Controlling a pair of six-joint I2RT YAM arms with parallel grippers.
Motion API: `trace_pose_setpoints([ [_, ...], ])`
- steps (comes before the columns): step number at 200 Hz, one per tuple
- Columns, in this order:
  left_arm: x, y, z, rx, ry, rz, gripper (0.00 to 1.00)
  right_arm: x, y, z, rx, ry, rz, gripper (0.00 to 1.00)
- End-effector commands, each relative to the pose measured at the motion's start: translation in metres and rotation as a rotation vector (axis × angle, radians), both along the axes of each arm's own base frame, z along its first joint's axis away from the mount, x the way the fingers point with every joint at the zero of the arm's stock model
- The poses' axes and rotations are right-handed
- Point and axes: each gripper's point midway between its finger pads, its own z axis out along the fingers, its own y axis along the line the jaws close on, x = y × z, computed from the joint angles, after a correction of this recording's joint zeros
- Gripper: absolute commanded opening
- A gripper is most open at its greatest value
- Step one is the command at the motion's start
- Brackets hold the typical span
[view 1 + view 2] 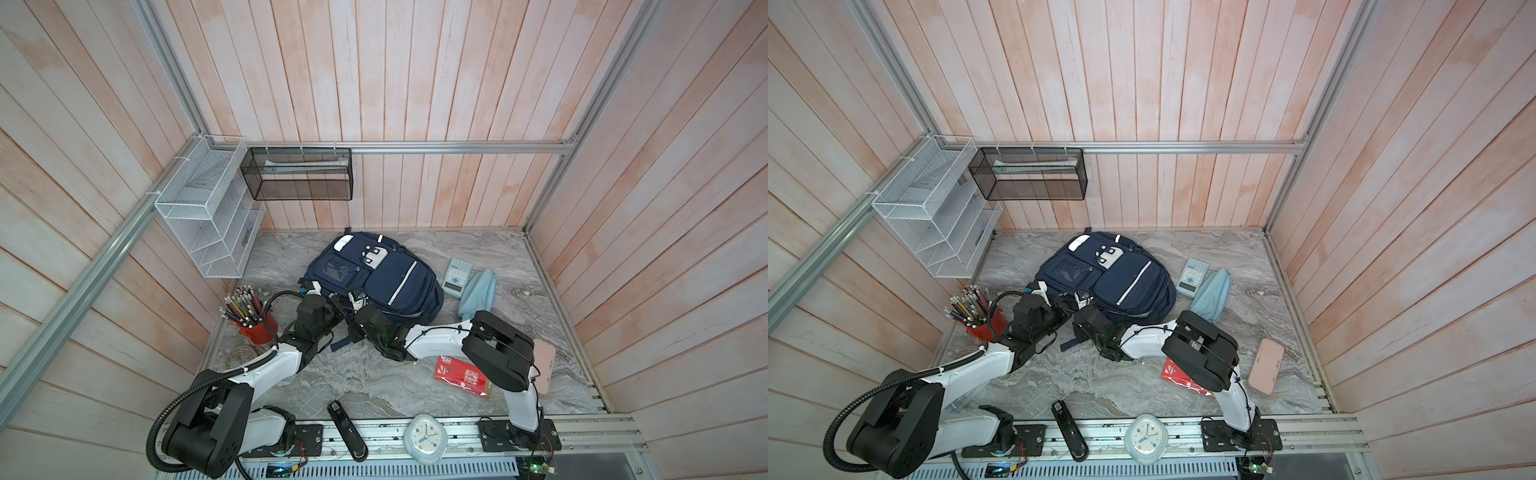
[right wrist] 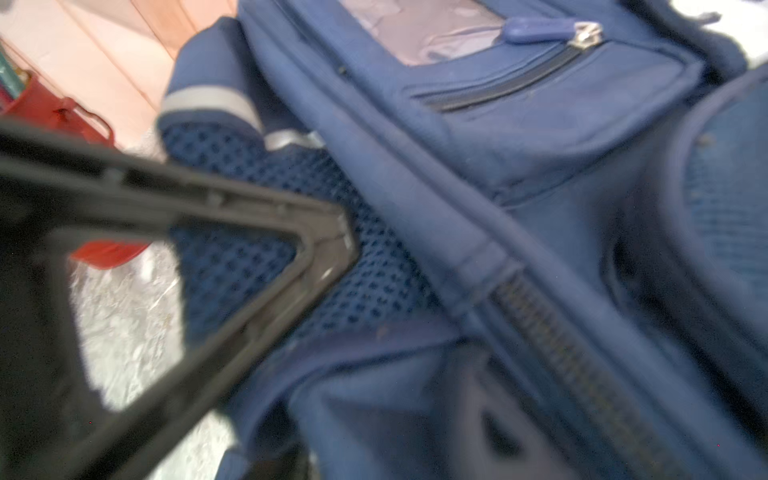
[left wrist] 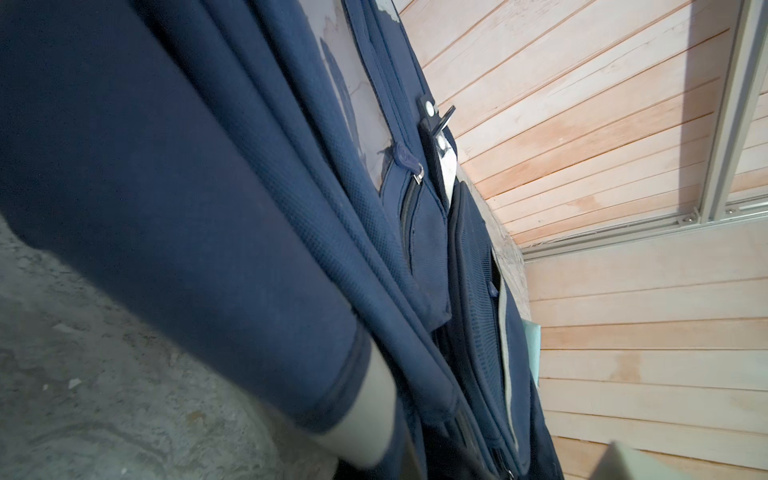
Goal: Pack the student bag
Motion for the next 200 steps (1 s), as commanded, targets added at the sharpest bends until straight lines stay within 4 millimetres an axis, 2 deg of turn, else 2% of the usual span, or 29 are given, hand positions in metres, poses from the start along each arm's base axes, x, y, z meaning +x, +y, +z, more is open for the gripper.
trace_pose_setpoints([
  [1,-0.010,-0.018,0.009,-0.024,-0.021,-0.092,0.00,0.028,-0.016,0.020,-0.005,-0.088,-0.109,0.13],
  [19,-0.006,-0.013,0.010,-0.002,-0.029,-0.072,0.00,0.019,-0.019,0.023,0.035,-0.051,-0.049,0.00],
  [43,0.004,-0.005,0.010,0.039,-0.038,-0.045,0.00,0.000,-0.027,0.022,0.019,-0.008,0.033,0.00],
  [83,0.018,0.014,0.007,0.045,-0.038,0.000,0.00,-0.031,-0.060,0.002,0.053,0.185,0.110,0.00],
  [121,0.021,0.018,0.012,0.050,-0.049,0.005,0.00,-0.049,-0.094,-0.017,0.019,0.271,0.084,0.00],
  [154,0.021,0.024,0.014,0.068,-0.051,0.012,0.00,-0.058,-0.139,-0.037,-0.037,0.329,0.014,0.00],
  [200,0.022,0.027,0.015,0.097,-0.051,0.008,0.00,-0.058,-0.211,-0.046,-0.047,0.364,-0.097,0.00],
])
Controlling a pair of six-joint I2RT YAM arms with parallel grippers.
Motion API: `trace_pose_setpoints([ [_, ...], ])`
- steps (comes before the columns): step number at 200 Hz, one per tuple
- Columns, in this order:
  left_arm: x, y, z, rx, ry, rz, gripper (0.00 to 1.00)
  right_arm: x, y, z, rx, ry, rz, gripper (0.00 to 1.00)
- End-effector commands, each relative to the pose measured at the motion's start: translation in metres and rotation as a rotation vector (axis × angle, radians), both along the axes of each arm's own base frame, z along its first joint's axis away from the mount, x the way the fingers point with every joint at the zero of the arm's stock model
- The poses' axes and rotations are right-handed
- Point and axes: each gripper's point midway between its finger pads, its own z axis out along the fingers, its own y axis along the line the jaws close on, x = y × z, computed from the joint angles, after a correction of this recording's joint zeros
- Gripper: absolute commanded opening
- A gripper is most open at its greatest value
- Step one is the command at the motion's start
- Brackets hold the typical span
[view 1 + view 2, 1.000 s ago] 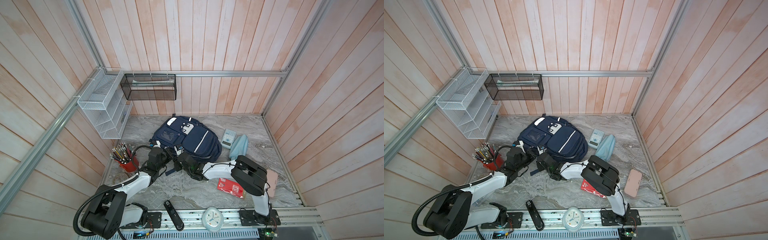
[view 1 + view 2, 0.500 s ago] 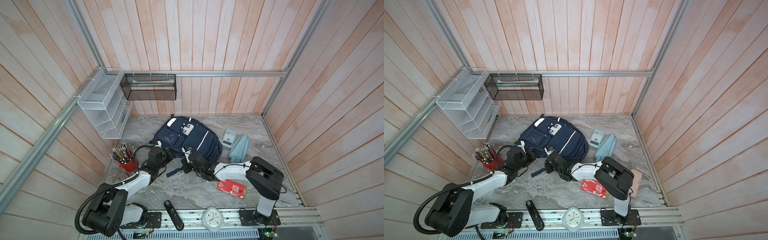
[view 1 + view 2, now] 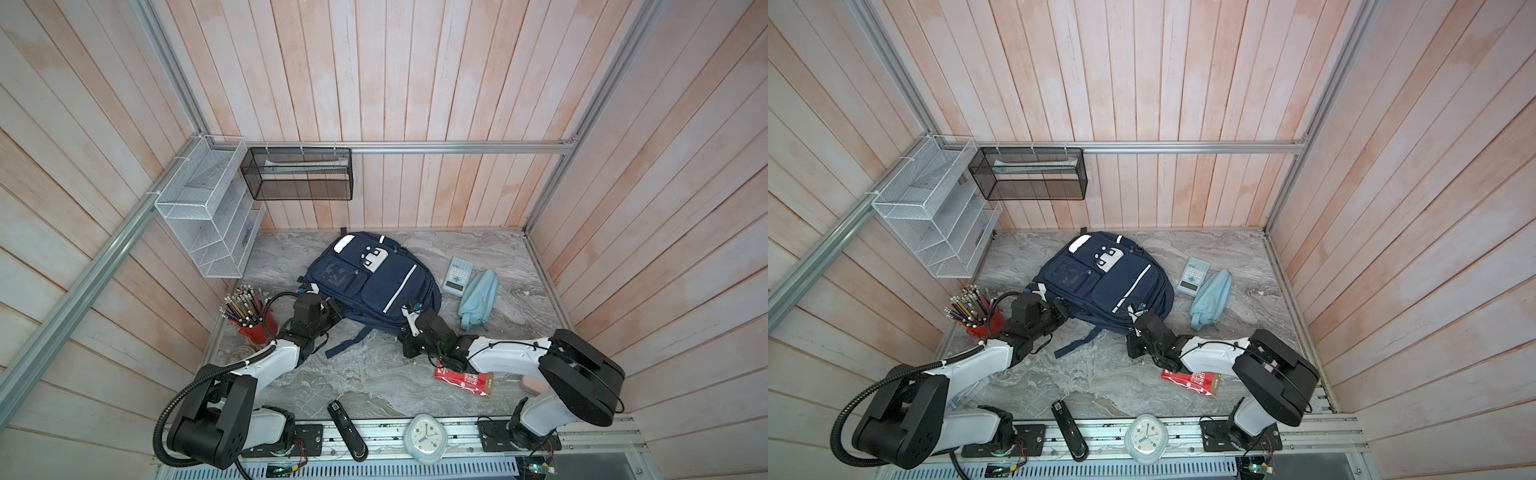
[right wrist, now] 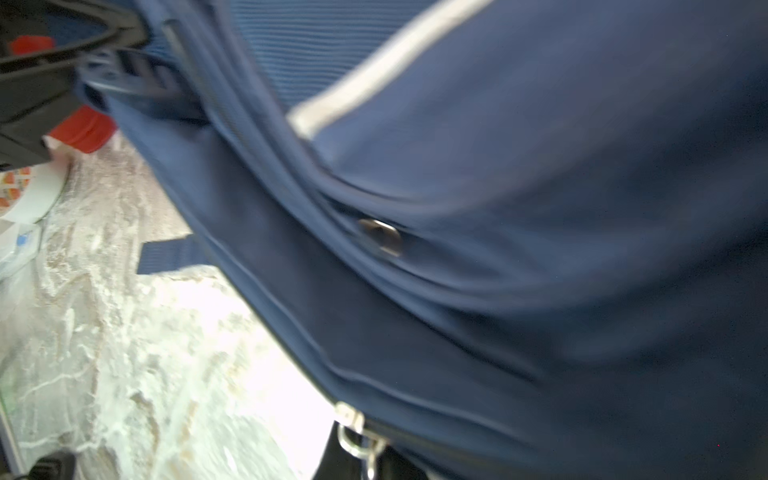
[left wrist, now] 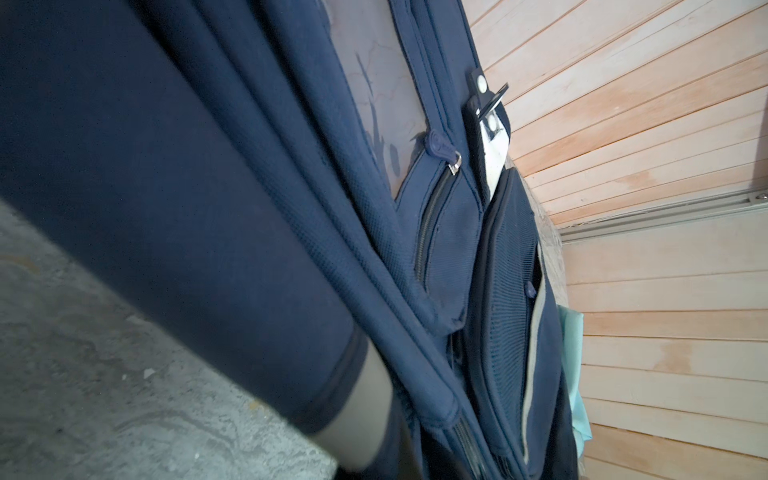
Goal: Pack the student bag
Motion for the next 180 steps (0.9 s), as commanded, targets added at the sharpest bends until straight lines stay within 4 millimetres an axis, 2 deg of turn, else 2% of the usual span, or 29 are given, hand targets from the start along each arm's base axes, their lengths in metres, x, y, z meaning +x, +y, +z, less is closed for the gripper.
trace_pose_setpoints([
  [1,0.021,0.008,0.038,0.025,-0.124,0.028,0.00,-0.005,-0.043,-0.020,-0.068,0.067,-0.074,0.00],
  [13,0.023,0.006,0.041,0.031,-0.128,0.017,0.01,-0.007,-0.046,-0.020,-0.061,0.068,-0.055,0.00],
  [28,0.025,0.000,0.047,0.031,-0.143,-0.014,0.15,-0.010,-0.038,-0.018,-0.043,0.078,-0.007,0.00],
  [44,0.023,-0.004,0.056,0.065,-0.163,-0.024,0.38,-0.011,-0.025,-0.016,-0.021,0.085,0.021,0.00],
  [62,0.019,-0.005,0.067,0.136,-0.183,-0.023,0.57,-0.011,-0.013,-0.013,0.008,0.080,0.043,0.00],
  [112,0.005,-0.001,0.084,0.222,-0.204,-0.015,0.60,-0.004,0.004,-0.004,0.049,0.065,0.068,0.00],
  [119,0.002,-0.005,0.088,0.228,-0.217,-0.031,0.65,-0.003,0.005,-0.002,0.054,0.060,0.070,0.00],
  [122,0.001,-0.006,0.088,0.229,-0.214,-0.037,0.71,-0.003,0.005,-0.001,0.057,0.057,0.072,0.00],
  [128,-0.002,-0.012,0.087,0.223,-0.201,-0.059,0.81,-0.002,0.007,0.001,0.065,0.051,0.073,0.00],
  [141,-0.010,-0.030,0.085,0.191,-0.180,-0.115,0.88,0.000,0.013,0.009,0.087,0.043,0.085,0.00],
  [158,-0.028,-0.063,0.075,0.114,-0.145,-0.183,0.89,0.002,0.023,0.020,0.131,0.030,0.106,0.00],
  [180,-0.053,-0.102,0.051,0.038,-0.082,-0.246,0.90,0.005,0.032,0.027,0.150,0.017,0.117,0.00],
])
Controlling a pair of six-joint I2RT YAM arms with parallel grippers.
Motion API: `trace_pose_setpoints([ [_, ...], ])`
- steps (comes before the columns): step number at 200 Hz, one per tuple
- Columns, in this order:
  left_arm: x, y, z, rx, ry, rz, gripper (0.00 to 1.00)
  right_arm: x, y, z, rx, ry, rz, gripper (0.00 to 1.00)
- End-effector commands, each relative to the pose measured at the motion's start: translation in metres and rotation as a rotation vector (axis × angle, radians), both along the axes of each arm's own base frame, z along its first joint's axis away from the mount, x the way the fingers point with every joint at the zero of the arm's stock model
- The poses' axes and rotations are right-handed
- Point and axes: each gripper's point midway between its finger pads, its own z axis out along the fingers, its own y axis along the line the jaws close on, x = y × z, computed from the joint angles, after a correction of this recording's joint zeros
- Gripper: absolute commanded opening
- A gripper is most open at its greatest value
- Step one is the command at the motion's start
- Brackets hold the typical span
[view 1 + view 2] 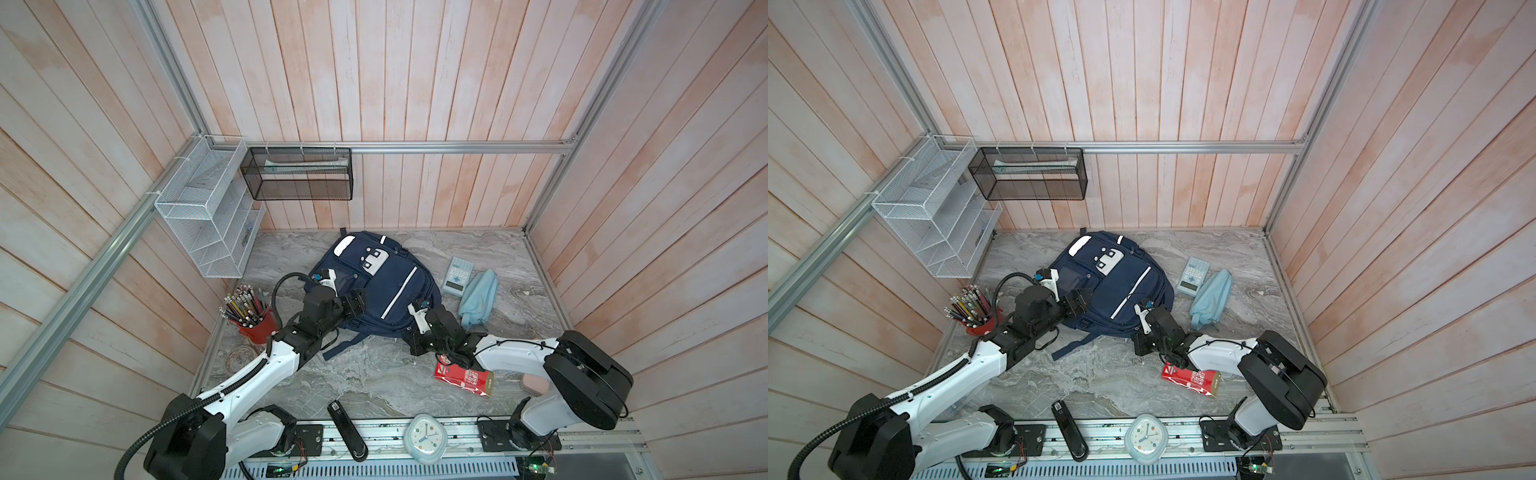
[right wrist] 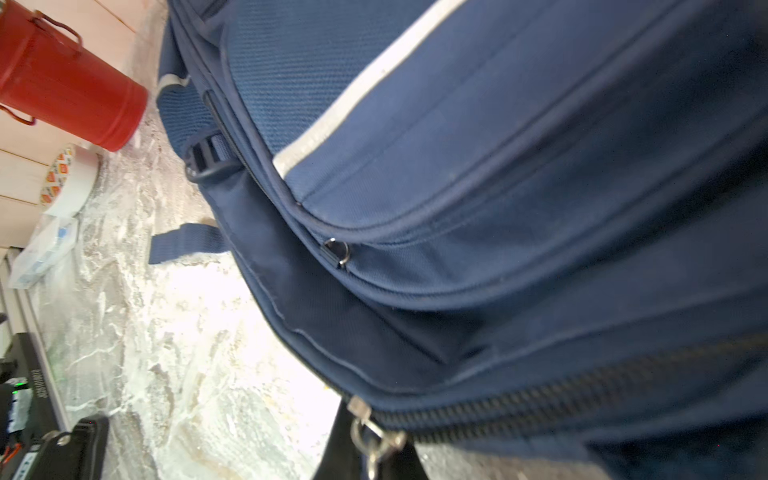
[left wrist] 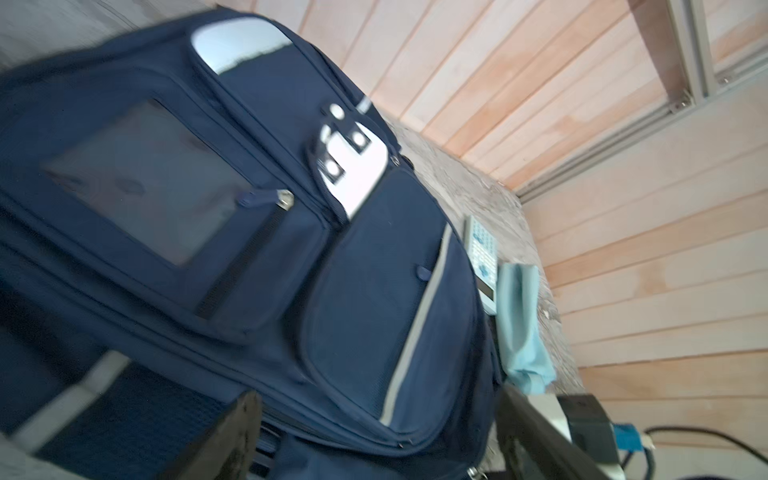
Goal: Pack the student bag
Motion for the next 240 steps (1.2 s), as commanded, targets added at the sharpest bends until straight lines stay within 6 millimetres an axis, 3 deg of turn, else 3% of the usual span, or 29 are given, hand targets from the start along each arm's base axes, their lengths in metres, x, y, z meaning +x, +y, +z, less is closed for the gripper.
trace_pose_setpoints([
  [1,-0.022,-0.030,-0.028,-0.069,0.098,-0.042,0.90,0.006,0.024,0.023,0.078,-0.039,0.041,0.00],
  [22,-0.038,-0.056,-0.053,-0.183,0.180,-0.077,0.90,0.005,0.028,0.028,0.098,-0.044,0.044,0.00],
  [43,-0.042,-0.056,-0.072,-0.200,0.207,-0.025,0.89,0.000,0.028,0.029,0.103,-0.047,0.046,0.00],
  [81,-0.037,-0.073,-0.083,-0.215,0.222,-0.030,0.83,-0.013,0.033,0.021,0.098,-0.037,0.068,0.00],
  [96,-0.032,-0.076,-0.093,-0.191,0.228,-0.031,0.64,-0.017,0.034,0.019,0.102,-0.034,0.078,0.00],
  [105,-0.027,-0.072,-0.095,-0.183,0.220,-0.021,0.45,-0.019,0.032,0.018,0.100,-0.029,0.076,0.00],
  [122,-0.019,-0.060,-0.089,-0.163,0.192,-0.004,0.00,-0.020,0.017,0.011,0.050,-0.024,0.040,0.00],
  [165,-0.014,-0.031,-0.070,-0.093,0.152,0.015,0.00,-0.009,-0.053,-0.018,-0.089,0.027,-0.097,0.00],
  [188,-0.016,-0.020,-0.066,-0.075,0.157,0.020,0.00,0.018,-0.098,-0.032,-0.148,0.085,-0.231,0.00],
  [211,-0.017,-0.009,-0.065,-0.138,0.173,0.001,0.00,0.043,-0.117,-0.035,-0.159,0.091,-0.281,0.00],
  [240,-0.012,0.005,-0.066,-0.069,0.179,-0.004,0.00,0.071,-0.135,-0.043,-0.151,0.156,-0.331,0.00],
])
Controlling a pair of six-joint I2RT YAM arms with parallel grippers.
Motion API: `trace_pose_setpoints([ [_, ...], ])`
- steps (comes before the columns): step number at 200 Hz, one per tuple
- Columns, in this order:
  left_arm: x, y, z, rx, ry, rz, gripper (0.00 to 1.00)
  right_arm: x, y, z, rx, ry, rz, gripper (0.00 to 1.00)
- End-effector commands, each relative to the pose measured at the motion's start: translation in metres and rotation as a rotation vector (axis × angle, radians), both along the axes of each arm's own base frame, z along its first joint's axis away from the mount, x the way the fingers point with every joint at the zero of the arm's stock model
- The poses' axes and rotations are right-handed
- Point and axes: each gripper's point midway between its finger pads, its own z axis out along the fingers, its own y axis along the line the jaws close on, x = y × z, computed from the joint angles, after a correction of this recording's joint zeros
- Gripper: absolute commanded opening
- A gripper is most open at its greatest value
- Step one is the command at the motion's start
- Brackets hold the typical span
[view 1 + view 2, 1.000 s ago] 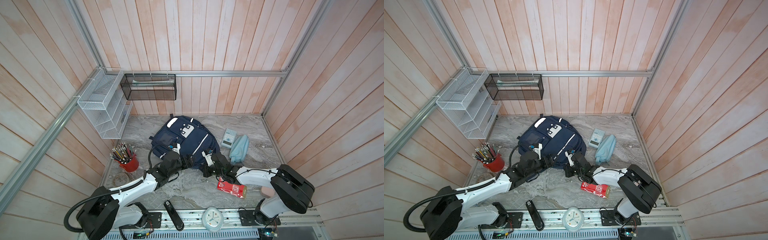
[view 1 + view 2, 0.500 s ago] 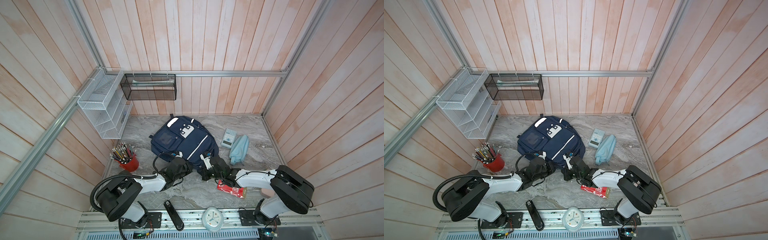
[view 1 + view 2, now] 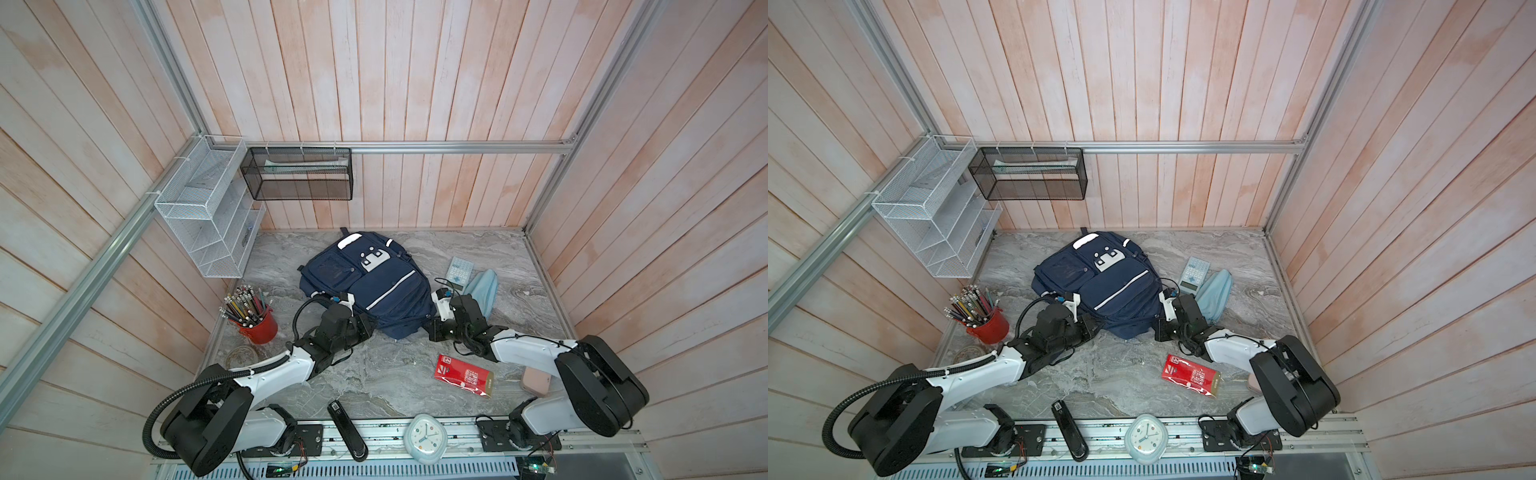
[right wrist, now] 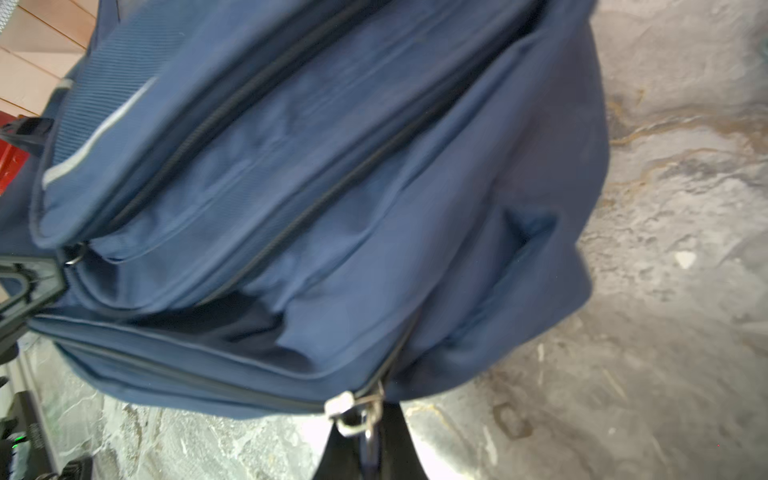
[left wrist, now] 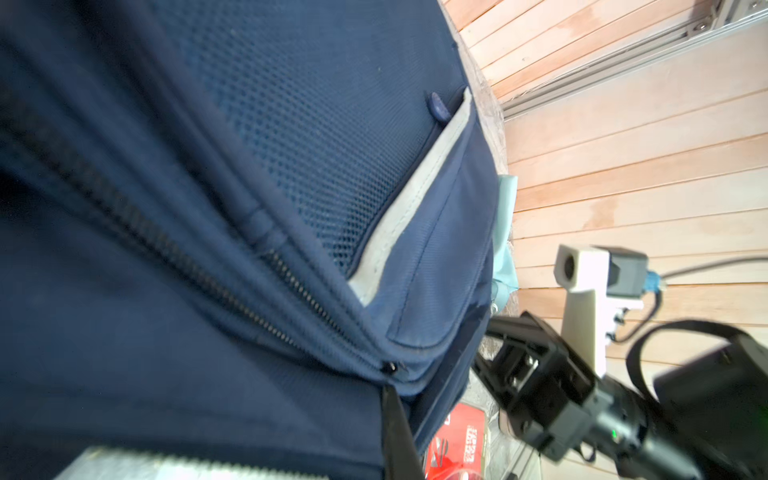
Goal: Pack the student bag
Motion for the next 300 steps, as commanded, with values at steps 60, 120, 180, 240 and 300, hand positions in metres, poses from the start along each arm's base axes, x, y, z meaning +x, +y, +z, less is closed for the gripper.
trace_pose_setpoints([
  [60,0.060,0.072,0.011,0.203,-0.091,0.131,0.01,-0.036,-0.001,-0.038,-0.113,0.156,0.030,0.00],
  [120,0.077,0.064,0.038,0.190,-0.123,0.095,0.49,-0.044,0.133,-0.020,0.026,0.124,0.161,0.00],
  [180,0.013,0.066,0.012,0.089,-0.044,0.143,0.59,-0.026,0.173,-0.001,0.104,0.064,0.229,0.00],
  [240,0.029,0.019,0.011,0.043,-0.084,0.083,0.70,-0.053,0.191,0.007,0.127,0.035,0.340,0.00],
  [300,0.041,0.025,-0.030,0.164,-0.028,0.074,0.00,-0.050,0.166,-0.001,0.060,0.046,0.282,0.00],
])
